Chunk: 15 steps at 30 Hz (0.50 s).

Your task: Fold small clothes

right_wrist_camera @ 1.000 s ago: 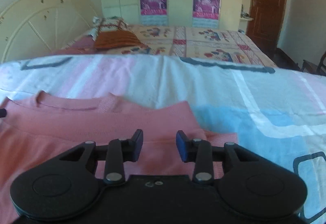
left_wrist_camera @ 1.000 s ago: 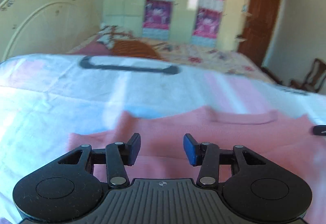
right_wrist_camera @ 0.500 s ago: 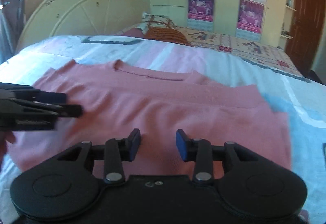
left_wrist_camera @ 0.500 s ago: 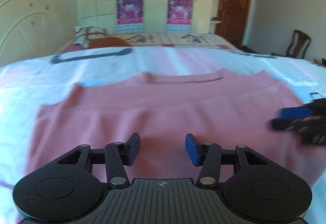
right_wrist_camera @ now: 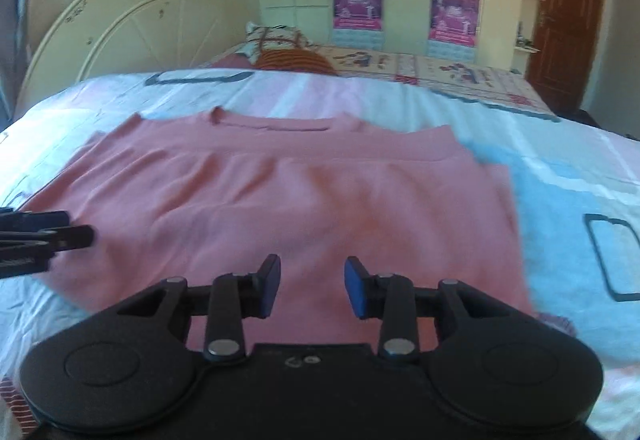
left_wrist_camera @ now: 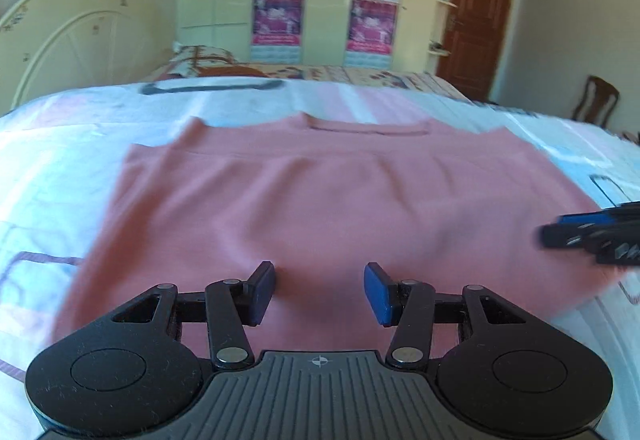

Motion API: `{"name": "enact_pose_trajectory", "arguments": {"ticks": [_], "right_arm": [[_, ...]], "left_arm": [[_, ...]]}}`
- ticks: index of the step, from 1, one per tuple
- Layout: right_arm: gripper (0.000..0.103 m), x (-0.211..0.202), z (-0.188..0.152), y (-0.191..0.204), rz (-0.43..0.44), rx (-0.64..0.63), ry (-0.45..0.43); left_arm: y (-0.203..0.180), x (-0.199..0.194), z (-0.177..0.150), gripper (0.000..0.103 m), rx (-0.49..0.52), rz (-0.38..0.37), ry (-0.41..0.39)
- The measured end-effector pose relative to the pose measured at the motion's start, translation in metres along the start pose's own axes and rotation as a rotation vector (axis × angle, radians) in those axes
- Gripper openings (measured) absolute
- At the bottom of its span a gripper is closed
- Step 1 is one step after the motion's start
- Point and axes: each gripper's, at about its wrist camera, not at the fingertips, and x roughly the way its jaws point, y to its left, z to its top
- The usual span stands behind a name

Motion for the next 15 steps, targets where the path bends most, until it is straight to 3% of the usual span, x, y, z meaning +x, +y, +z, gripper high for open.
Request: {"name": "enact_pose_trajectory", "arguments": {"ticks": [3,6,8,15], "right_arm": [[0.035,0.012,-0.009,0.035,0.06,-0.037,0.059],[0.035,0.014,-0.016,0.044,0.042,-0.072,0.078],[0.033,0.006,-0.018,0.033,0.021,-0.048,0.085],[0.032,-0.021,-0.031,-0.063,-0.231,0.084,0.101]], "left_arm": [[-0.015,0.007,-0.003,0.05,-0.013,-0.013,0.031],[-0.012,0.005,-0.009,0.05,0.0,0.031,0.042],[0.002,-0.005,-0.014,0.05,-0.005,0.07,0.041],[0.073,-0.029,-0.027,0.05,-0.112,0.199,0.048]]}}
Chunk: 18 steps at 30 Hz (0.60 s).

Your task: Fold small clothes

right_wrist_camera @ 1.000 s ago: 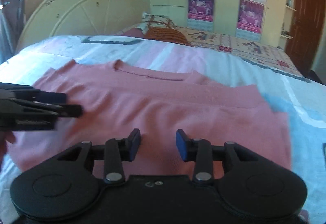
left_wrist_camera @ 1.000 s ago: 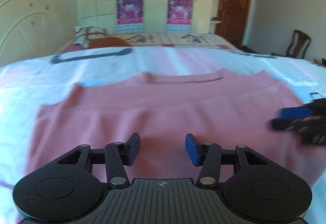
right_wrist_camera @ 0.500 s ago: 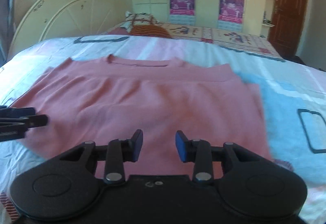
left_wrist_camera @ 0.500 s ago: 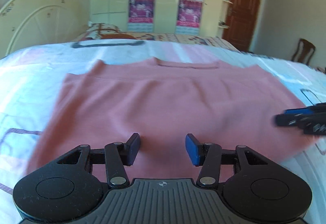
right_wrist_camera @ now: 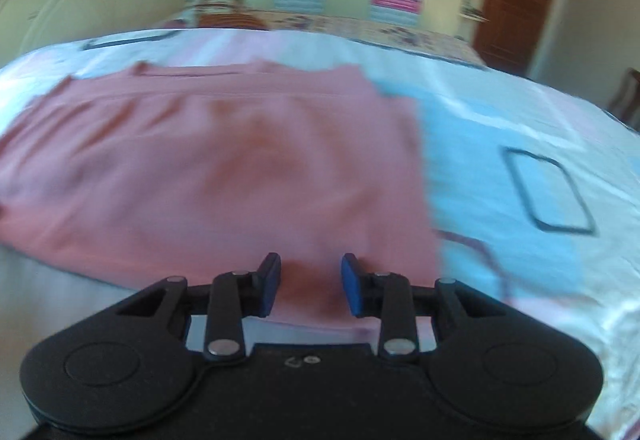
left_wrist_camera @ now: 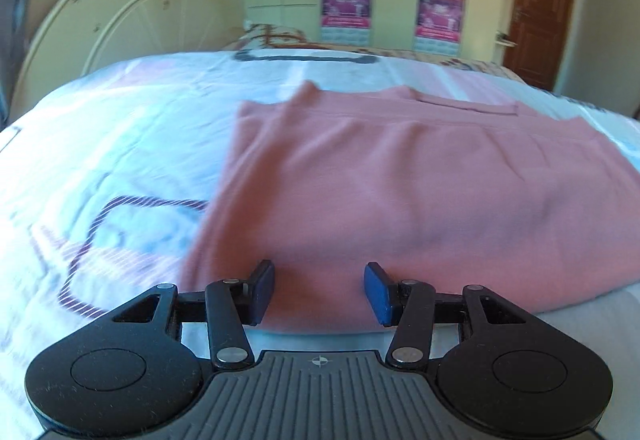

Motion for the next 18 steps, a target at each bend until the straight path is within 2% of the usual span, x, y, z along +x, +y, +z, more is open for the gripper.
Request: {"name": "enact_pose_trajectory", "arguments": {"ticks": [2,3,6,7,9,11,14,15,17,18], "right_arm": [[0.029,0.002,-0.003,-0.018,-0.005,0.045,0.017],[0.021,0.0,-0.003,-0.022,0.003,0.053,0.014],[0.018,-0.014,-0.004,-0.023,0.024,0.043,-0.052],[0.017,-0.011,-0.005,-0.025,0.026,0.042,-0.032],[0.017,0.005,-0.01,-0.024,0.013,0.023,0.048],[0.017,-0.002,-0.008,-0.023,0.011,0.011,0.031],[0.019,-0.018,-0.006,-0.022,0.021,0.046,-0.054],[0.02,-0.016,-0.006,-0.021,0.027,0.043,-0.05],[0.02,0.001,-0.01,-0.018,0.02,0.012,0.045],[0.021,0.001,-0.011,-0.017,0.014,0.003,0.032]], "left_arm": [[0.006,-0.001,0.003,0.05,-0.031,0.013,-0.01],[0.006,0.002,0.004,0.05,-0.033,0.015,-0.006],[0.006,0.009,0.002,0.05,-0.013,0.031,0.013],[0.006,0.008,0.002,0.05,-0.014,0.031,0.011],[0.006,0.007,0.003,0.05,-0.012,0.032,0.012],[0.006,0.008,0.003,0.05,-0.008,0.033,0.02],[0.006,0.009,0.002,0.05,-0.01,0.035,0.022],[0.005,0.009,0.002,0.05,-0.007,0.038,0.023],[0.004,0.01,0.001,0.05,0.001,0.043,0.022],[0.003,0.01,0.001,0.05,0.008,0.044,0.022]]}}
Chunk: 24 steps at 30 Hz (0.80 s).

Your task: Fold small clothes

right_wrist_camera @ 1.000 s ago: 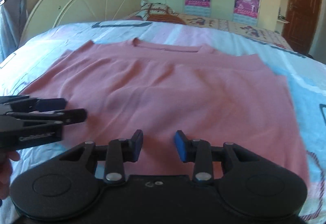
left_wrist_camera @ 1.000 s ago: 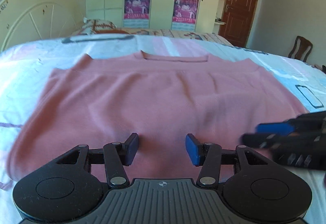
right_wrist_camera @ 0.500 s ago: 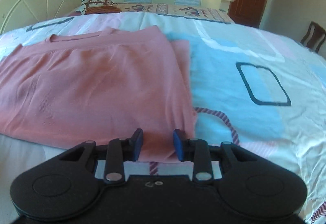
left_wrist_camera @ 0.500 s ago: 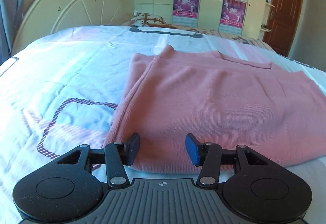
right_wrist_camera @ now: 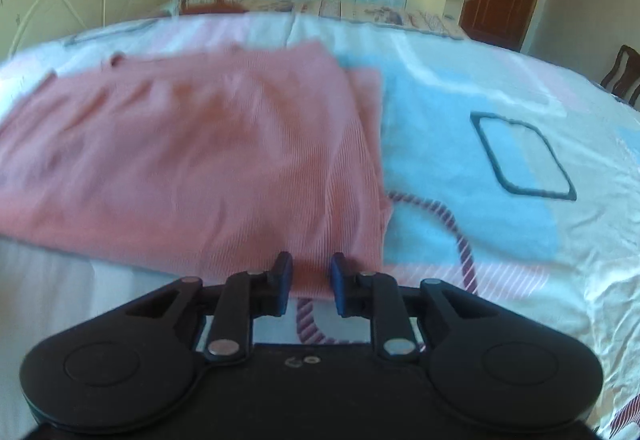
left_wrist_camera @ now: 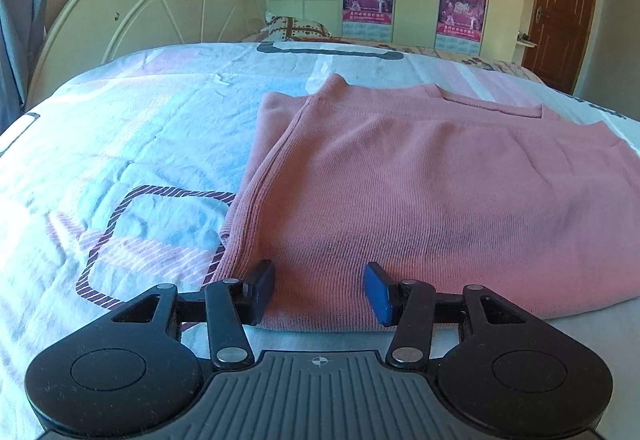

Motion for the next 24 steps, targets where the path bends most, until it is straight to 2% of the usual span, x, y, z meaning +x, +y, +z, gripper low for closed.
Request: {"name": "enact_pose_trajectory", "arguments": {"ticks": [4,6,14,18,20,21,22,24], "right_arm": [[0.021,-0.012,0.003,0.0,-0.008,0.027,-0.05],[0.022,-0.001,-0.001,-0.002,-0.008,0.025,0.004],[0.022,0.0,-0.005,-0.001,0.0,0.016,-0.016],[0.024,-0.005,-0.003,-0.003,0.001,0.02,-0.003],[0.028,-0.022,-0.004,-0.005,0.016,0.035,-0.047],[0.031,-0.03,-0.006,-0.006,0.023,0.041,-0.071],[0.032,-0.038,-0.009,-0.007,0.03,0.049,-0.08],[0.032,-0.048,-0.016,-0.009,0.049,0.058,-0.087]], "left_arm": [[0.0,0.0,-0.001,0.05,0.008,-0.004,-0.003],[-0.001,0.001,-0.001,0.05,0.014,-0.002,-0.005],[0.007,0.003,0.0,0.051,-0.001,-0.035,0.008],[0.022,-0.007,0.001,0.052,-0.043,-0.042,0.016],[0.032,-0.019,-0.005,0.062,-0.059,0.011,0.003],[0.038,-0.024,-0.01,0.081,-0.066,0.049,0.0],[0.044,-0.03,-0.016,0.083,-0.076,0.066,-0.006],[0.055,-0.039,-0.028,0.083,-0.102,0.051,0.013]]}}
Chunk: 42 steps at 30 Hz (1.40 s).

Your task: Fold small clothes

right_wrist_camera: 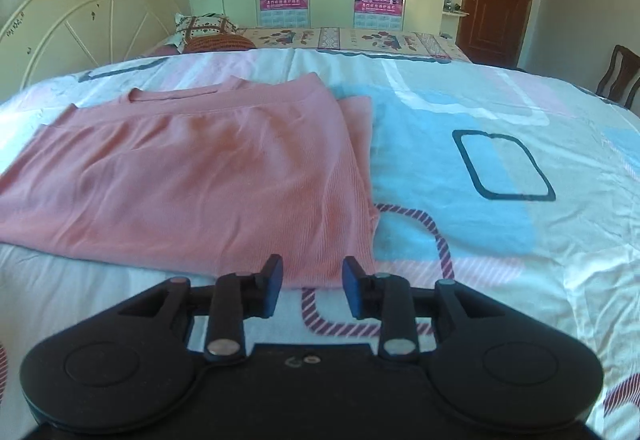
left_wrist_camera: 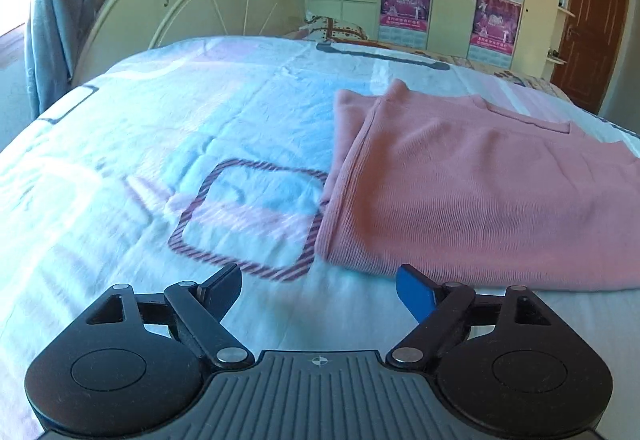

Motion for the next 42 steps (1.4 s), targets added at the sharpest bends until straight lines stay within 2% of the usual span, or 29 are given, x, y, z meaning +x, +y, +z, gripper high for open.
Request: {"name": "enact_pose_trajectory", "arguments": {"ticks": [6,8,10,14,16,19,28,31,34,35,37,39,40,42], "right_arm": [[0.032,-0.023,-0.02,0.005,0.049,0.029,-0.003],[0.032,-0.026,-0.024,0.013,0.068,0.029,0.002],[0.032,-0.028,-0.026,0.022,0.089,0.019,0.006],[0.031,-0.034,-0.022,0.039,0.117,-0.004,-0.008],[0.029,-0.034,-0.016,0.045,0.129,-0.005,-0.019],[0.018,-0.029,-0.004,0.054,0.156,0.008,-0.036],[0.015,0.019,0.05,0.099,0.227,-0.005,-0.081],[0.011,0.041,0.067,0.118,0.244,-0.027,-0.072],[0.009,0.062,0.077,0.135,0.249,-0.052,-0.054],[0.008,0.068,0.08,0.139,0.245,-0.06,-0.047],[0.007,0.076,0.082,0.145,0.242,-0.066,-0.031],[0.007,0.084,0.085,0.151,0.247,-0.069,-0.02],[0.007,0.086,0.085,0.153,0.252,-0.074,-0.016],[0.006,0.092,0.086,0.162,0.258,-0.089,-0.006]], "left_arm": [[0.005,-0.023,-0.024,0.083,-0.091,-0.085,0.015],[-0.001,-0.027,-0.026,0.082,-0.112,-0.115,0.017],[-0.006,-0.03,-0.027,0.078,-0.135,-0.139,0.013],[-0.012,-0.025,-0.026,0.077,-0.21,-0.192,0.02],[-0.012,-0.016,-0.026,0.077,-0.273,-0.222,0.034],[-0.007,0.003,-0.027,0.076,-0.386,-0.257,0.053],[0.01,0.052,-0.012,0.076,-0.657,-0.358,-0.029],[0.009,0.07,-0.002,0.076,-0.686,-0.377,-0.059],[0.003,0.088,0.008,0.075,-0.666,-0.392,-0.091],[0.001,0.092,0.01,0.072,-0.677,-0.393,-0.102],[0.001,0.104,0.013,0.045,-0.709,-0.375,-0.107],[0.004,0.116,0.014,0.026,-0.749,-0.366,-0.1],[0.006,0.123,0.015,0.011,-0.764,-0.37,-0.09],[0.012,0.128,0.017,0.008,-0.819,-0.413,-0.094]]}}
